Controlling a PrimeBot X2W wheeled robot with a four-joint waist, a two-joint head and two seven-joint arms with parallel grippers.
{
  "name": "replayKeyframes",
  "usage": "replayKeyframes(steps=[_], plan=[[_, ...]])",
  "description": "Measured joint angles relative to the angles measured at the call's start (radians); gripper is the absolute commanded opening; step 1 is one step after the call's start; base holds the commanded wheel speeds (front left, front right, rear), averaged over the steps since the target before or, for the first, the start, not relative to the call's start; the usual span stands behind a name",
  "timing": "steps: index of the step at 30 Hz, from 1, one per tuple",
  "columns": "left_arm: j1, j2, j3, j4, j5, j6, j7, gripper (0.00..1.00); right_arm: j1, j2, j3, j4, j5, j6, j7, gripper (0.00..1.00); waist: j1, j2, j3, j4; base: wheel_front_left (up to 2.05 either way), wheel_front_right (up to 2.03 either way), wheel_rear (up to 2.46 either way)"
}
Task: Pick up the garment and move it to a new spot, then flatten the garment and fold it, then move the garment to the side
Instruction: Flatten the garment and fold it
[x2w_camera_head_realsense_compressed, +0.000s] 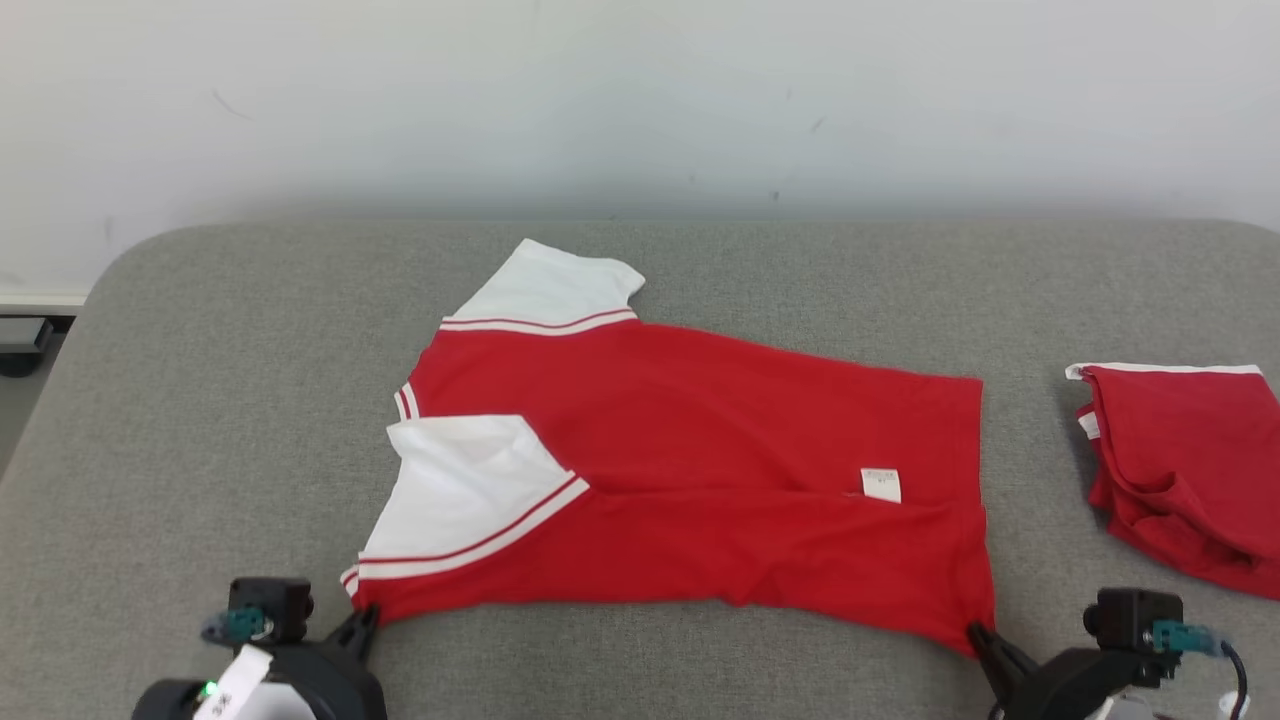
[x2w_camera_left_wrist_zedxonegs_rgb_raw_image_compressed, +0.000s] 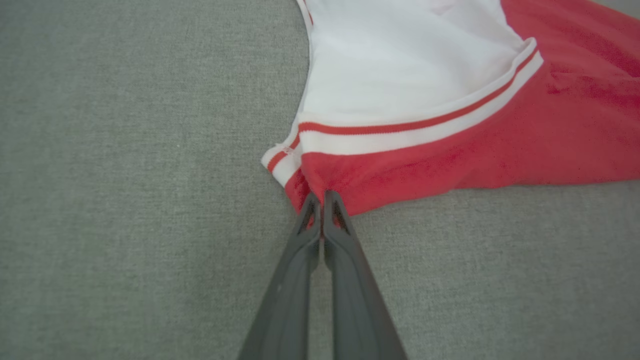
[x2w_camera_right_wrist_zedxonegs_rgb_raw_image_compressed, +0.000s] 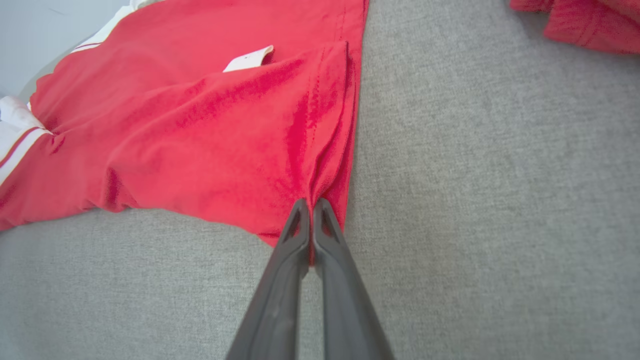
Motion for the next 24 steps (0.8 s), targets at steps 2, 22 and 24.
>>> replayKeyframes(steps=[2, 22, 24], plan=[[0.03, 0.006, 0.002, -0.014, -0.003, 0.001, -0.007, 0.0, 0.033, 0.002, 0.0, -0.017, 0.005, 0.003, 0.007, 0.0, 0.0, 0.0, -0.005, 0.003, 0.0, 0.0, 0.0], [0.248, 0.065, 0.034, -0.25, -0.049, 0.054, -0.013, 0.0, 0.218, -0.053, -0.035, -0.213, 0.055, -0.003, 0.119, 0.0, 0.0, 0.0001, -0.012, 0.016, 0.0, 0.0, 0.0], [0.26, 0.069, 0.035, -0.281, -0.051, 0.059, -0.005, 0.0, 0.227, -0.058, -0.036, -0.23, 0.055, -0.01, 0.132, 0.0, 0.0, 0.0002, -0.01, 0.018, 0.0, 0.0, 0.0]])
